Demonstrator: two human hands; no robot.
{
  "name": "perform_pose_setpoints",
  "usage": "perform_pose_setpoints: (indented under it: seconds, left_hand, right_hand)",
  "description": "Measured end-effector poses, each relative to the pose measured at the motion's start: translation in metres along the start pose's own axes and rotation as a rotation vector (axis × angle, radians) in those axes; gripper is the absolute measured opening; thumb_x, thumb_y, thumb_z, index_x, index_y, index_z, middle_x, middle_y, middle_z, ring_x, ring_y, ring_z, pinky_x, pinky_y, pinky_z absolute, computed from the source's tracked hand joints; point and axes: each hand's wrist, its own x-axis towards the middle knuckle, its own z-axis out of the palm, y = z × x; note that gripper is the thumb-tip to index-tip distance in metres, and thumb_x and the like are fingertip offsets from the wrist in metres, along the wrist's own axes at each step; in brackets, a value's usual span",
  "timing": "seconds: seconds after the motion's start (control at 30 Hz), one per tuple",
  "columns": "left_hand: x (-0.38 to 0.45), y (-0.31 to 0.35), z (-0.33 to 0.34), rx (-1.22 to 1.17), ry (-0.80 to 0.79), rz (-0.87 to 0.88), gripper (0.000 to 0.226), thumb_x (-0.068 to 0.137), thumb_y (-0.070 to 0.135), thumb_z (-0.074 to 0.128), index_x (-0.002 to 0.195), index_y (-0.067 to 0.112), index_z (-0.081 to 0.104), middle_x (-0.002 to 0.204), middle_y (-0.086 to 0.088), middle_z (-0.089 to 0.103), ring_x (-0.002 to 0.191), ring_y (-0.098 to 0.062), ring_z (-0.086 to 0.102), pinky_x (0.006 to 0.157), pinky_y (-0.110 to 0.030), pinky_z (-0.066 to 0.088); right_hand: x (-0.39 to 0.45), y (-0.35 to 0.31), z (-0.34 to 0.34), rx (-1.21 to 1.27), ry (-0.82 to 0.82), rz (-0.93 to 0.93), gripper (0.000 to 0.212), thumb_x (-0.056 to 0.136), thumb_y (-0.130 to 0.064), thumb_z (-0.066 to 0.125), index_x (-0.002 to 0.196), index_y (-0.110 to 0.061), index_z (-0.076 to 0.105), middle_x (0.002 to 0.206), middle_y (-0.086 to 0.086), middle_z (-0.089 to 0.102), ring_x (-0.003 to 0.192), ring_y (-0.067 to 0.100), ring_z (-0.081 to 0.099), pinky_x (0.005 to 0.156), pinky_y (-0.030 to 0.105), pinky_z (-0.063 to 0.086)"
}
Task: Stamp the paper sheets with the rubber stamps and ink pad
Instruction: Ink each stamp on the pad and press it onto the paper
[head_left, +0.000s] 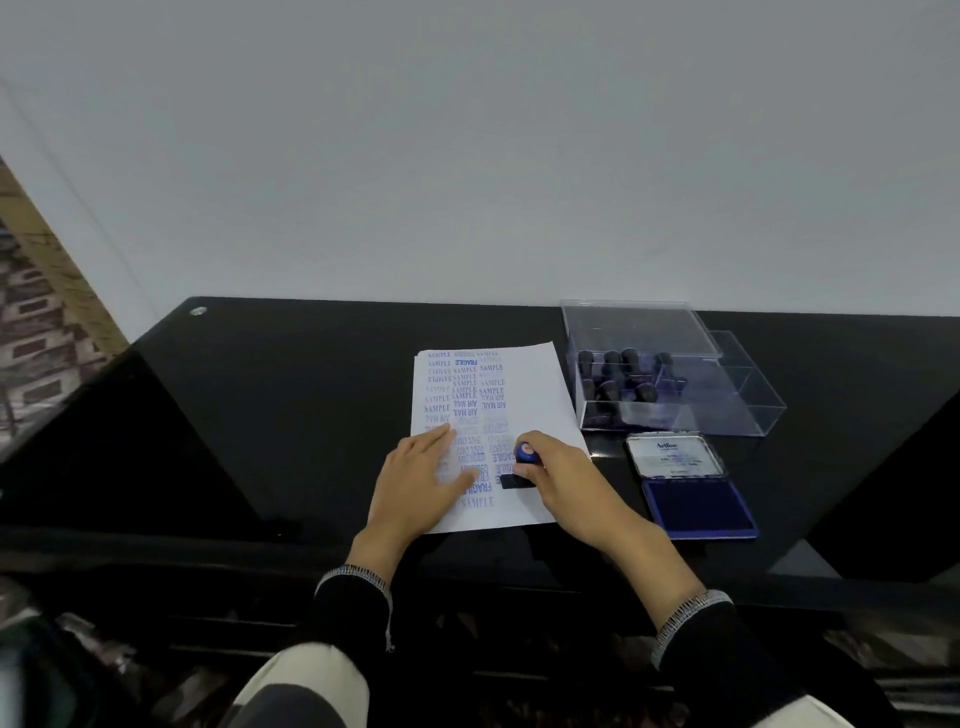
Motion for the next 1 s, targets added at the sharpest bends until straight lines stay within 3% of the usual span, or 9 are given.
perform_pose_setpoints:
  seconds: [0.07,0.2,0.3,0.5,0.63,0.77,0.87,1.0]
  left_hand:
    - [0.000,-0.001,0.002,0.002,0.009,0.000,0.073,0.087,0.063,0.050,0.147,0.025,0.036,0.152,0.014,0.032,0.137,-0.007,0.026,0.113,-0.030,0.021]
    - [-0.001,0.000,0.001,0.004,0.005,-0.001,0.087,0.077,0.077,0.044,0.146,0.024,0.038,0.151,0.014,0.034,0.136,-0.007,0.027,0.112,-0.031,0.023]
    - [-0.001,0.000,0.001,-0.003,0.002,-0.010,0.097,0.069,0.083,0.036,0.146,0.024,0.038,0.150,0.014,0.034,0.136,-0.007,0.027,0.113,-0.032,0.025]
    - [-0.001,0.001,0.001,0.012,0.013,-0.007,0.090,0.076,0.077,0.051,0.146,0.023,0.038,0.150,0.012,0.034,0.136,-0.008,0.026,0.112,-0.033,0.025]
    - [-0.001,0.003,-0.001,0.025,0.010,-0.010,0.102,0.066,0.085,0.039,0.146,0.022,0.038,0.150,0.012,0.035,0.135,-0.009,0.027,0.112,-0.033,0.026]
    - [-0.001,0.003,0.000,0.030,0.011,-0.015,0.107,0.062,0.088,0.032,0.146,0.023,0.037,0.150,0.012,0.035,0.135,-0.009,0.026,0.111,-0.034,0.027]
    - [-0.001,0.002,0.000,0.031,0.003,-0.014,0.099,0.069,0.084,0.045,0.147,0.022,0.036,0.151,0.011,0.034,0.136,-0.009,0.025,0.111,-0.032,0.025]
    - [-0.002,0.003,0.000,0.041,0.017,-0.012,0.088,0.078,0.074,0.052,0.147,0.022,0.035,0.151,0.012,0.033,0.136,-0.010,0.025,0.112,-0.033,0.025]
  right_hand:
    - [0.000,-0.001,0.001,-0.030,-0.008,-0.005,0.003,0.099,-0.021,0.047,0.098,-0.022,0.049,0.091,-0.010,0.055,0.075,-0.012,0.052,0.068,0.016,0.040]
    - [0.001,-0.004,0.006,-0.076,-0.003,-0.015,0.005,0.098,-0.023,0.046,0.102,-0.020,0.050,0.094,-0.007,0.056,0.082,0.014,0.053,0.072,0.027,0.044]
    - [0.001,-0.004,0.009,-0.106,-0.004,-0.023,0.008,0.098,-0.023,0.047,0.104,-0.019,0.050,0.101,-0.003,0.059,0.086,0.020,0.054,0.076,0.032,0.046]
    - [0.000,-0.004,0.012,-0.151,-0.012,-0.022,0.017,0.099,-0.025,0.045,0.113,-0.018,0.049,0.113,-0.001,0.059,0.098,0.022,0.058,0.079,0.036,0.048]
    - [0.001,-0.004,0.014,-0.209,0.004,-0.036,0.018,0.100,-0.023,0.043,0.116,-0.017,0.048,0.116,-0.003,0.057,0.094,0.017,0.055,0.068,0.027,0.038]
    - [0.000,-0.004,0.016,-0.264,0.032,-0.051,0.019,0.100,-0.021,0.043,0.118,-0.018,0.047,0.115,-0.005,0.056,0.089,0.014,0.050,0.066,0.025,0.034]
    - [-0.003,-0.005,0.017,-0.261,0.041,-0.059,0.018,0.100,-0.023,0.043,0.116,-0.017,0.047,0.113,-0.004,0.056,0.098,0.017,0.055,0.066,0.025,0.035]
    - [-0.004,-0.003,0.020,-0.249,0.059,-0.063,0.017,0.099,-0.024,0.045,0.114,-0.016,0.048,0.110,-0.003,0.057,0.095,0.018,0.054,0.072,0.027,0.044]
